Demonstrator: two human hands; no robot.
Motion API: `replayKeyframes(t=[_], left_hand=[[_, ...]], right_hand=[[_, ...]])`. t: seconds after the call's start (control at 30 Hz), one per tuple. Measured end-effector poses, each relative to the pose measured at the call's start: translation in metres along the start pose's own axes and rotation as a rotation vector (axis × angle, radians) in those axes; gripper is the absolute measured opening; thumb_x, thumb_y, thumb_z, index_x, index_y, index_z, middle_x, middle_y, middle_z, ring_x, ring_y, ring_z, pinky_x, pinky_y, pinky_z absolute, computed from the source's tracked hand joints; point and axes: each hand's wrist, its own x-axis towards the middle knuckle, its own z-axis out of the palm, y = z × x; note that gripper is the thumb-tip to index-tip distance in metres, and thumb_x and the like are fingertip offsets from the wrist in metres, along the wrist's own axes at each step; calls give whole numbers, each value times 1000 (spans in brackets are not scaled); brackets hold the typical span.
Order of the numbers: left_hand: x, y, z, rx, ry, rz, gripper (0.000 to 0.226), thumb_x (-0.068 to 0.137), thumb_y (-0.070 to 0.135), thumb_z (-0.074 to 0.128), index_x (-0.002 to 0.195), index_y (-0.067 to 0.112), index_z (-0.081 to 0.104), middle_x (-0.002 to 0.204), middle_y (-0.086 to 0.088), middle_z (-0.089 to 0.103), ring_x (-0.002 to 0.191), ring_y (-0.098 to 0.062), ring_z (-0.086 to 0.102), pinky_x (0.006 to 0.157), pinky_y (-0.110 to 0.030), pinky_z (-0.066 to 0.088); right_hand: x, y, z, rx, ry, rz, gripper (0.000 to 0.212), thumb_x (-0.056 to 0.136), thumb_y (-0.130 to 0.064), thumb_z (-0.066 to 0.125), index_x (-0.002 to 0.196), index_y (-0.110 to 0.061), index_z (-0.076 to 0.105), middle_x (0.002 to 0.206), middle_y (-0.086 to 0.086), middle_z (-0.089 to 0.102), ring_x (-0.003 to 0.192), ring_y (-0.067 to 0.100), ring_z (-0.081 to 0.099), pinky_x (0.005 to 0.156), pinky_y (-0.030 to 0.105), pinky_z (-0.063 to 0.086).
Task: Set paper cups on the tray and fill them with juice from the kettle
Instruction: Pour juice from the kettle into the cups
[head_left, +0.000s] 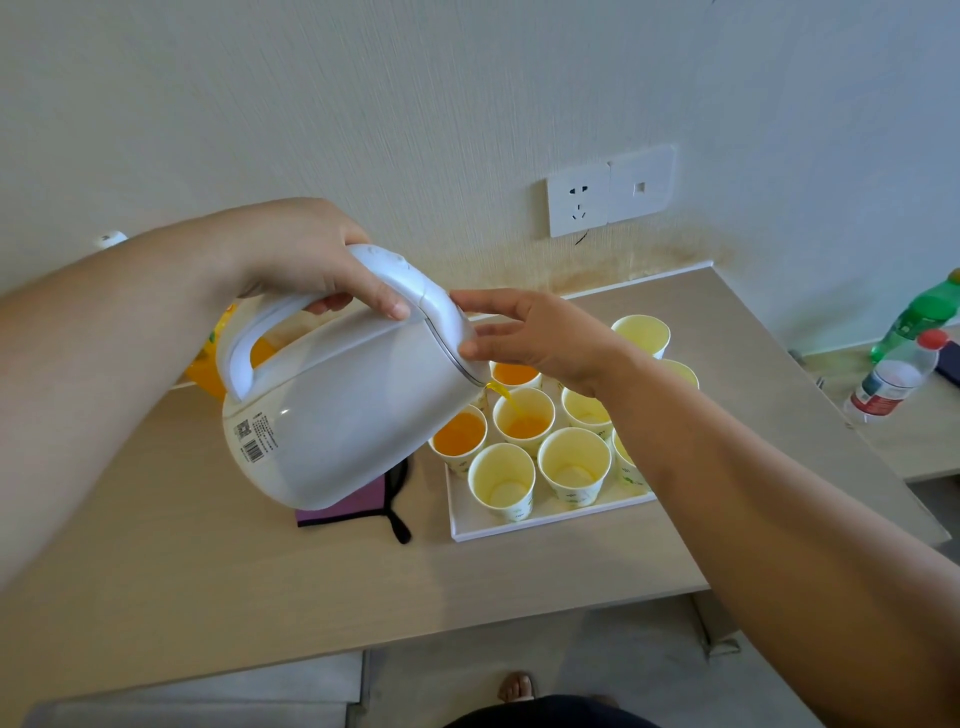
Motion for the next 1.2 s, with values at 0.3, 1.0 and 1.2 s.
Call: replayKeyframes(t=[0.3, 1.0, 1.2], left_hand=[[3, 2, -3, 9, -8, 2, 40, 65, 46, 80, 65, 12, 60, 45, 4, 54, 51, -17, 50, 57, -29, 36], [3, 5, -1, 40, 2, -6, 38, 66, 46, 80, 65, 14, 60, 44, 5, 55, 51, -17, 51, 55, -28, 35], [3, 6, 0, 47, 7, -5, 38, 66, 45, 80, 66, 12, 61, 46, 4, 56, 51, -17, 52, 56, -28, 36]], right_hand=[[-4, 0, 0, 53, 14, -5, 54, 81, -16, 74, 131, -29, 58, 117, -3, 69, 114, 11, 60, 101, 27, 44], [-1, 8, 2, 87, 3, -3, 53, 78, -15, 76, 124, -38, 60, 116, 1, 69, 116, 6, 58, 110, 39, 37], [0, 11, 2, 82, 14, -1, 55, 76, -19, 77, 125, -37, 61, 116, -1, 69, 116, 6, 58, 110, 42, 37]])
